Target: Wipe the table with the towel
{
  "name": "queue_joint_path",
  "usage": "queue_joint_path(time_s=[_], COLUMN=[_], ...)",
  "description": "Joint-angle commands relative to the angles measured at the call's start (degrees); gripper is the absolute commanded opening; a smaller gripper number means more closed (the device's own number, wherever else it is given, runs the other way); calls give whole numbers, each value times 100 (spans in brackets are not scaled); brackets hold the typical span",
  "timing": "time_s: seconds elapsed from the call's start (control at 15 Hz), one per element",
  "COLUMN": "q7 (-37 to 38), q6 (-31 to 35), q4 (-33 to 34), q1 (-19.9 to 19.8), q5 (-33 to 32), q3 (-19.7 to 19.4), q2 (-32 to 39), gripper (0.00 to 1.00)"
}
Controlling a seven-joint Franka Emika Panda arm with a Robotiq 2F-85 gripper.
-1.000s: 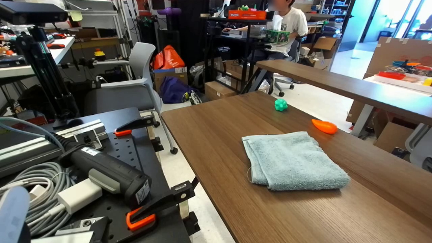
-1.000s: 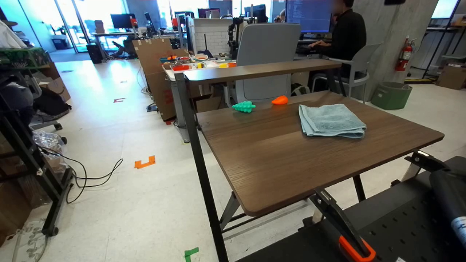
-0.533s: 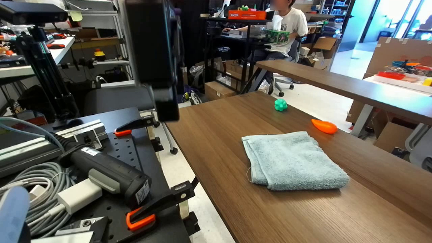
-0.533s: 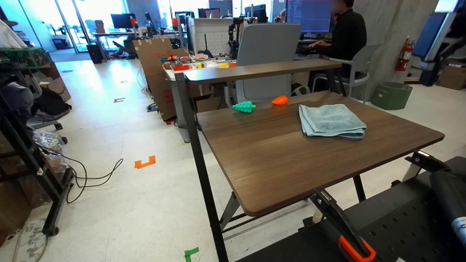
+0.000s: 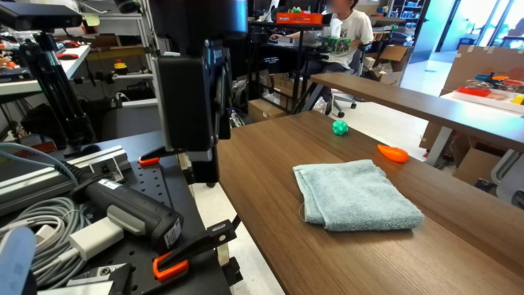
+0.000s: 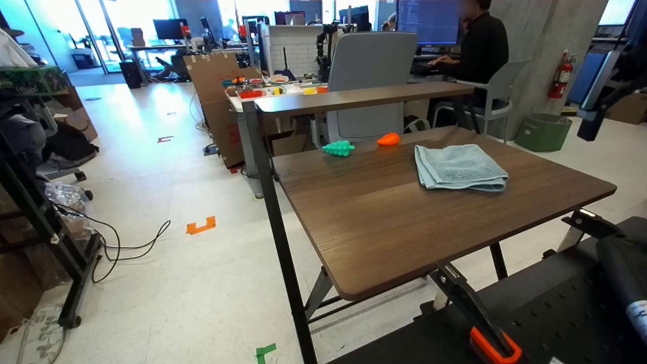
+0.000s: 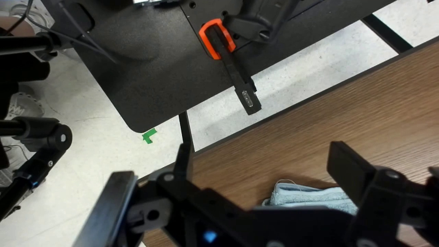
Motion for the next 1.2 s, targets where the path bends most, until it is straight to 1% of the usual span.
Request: queue_joint_path(time_s=[0.0, 0.67, 0.73, 0.8, 0.87, 0.93, 1.07, 1.13], q7=[17, 19, 64, 220, 321, 207, -286, -410], q6=[-15, -15, 328, 749, 1207, 1649, 2475, 2567], q4=[5, 5, 4, 5, 1, -2, 120, 254], q1=[75, 75, -7, -45, -53, -7, 225, 922], q5=[-25, -25, -195, -192, -34, 211, 1114, 1716], q3=[-80, -80, -98, -117, -176, -284, -557, -1089], q2=[-5, -5, 130, 248, 380, 509, 962, 1219], gripper=[100, 100, 100, 100, 100, 100, 100, 100])
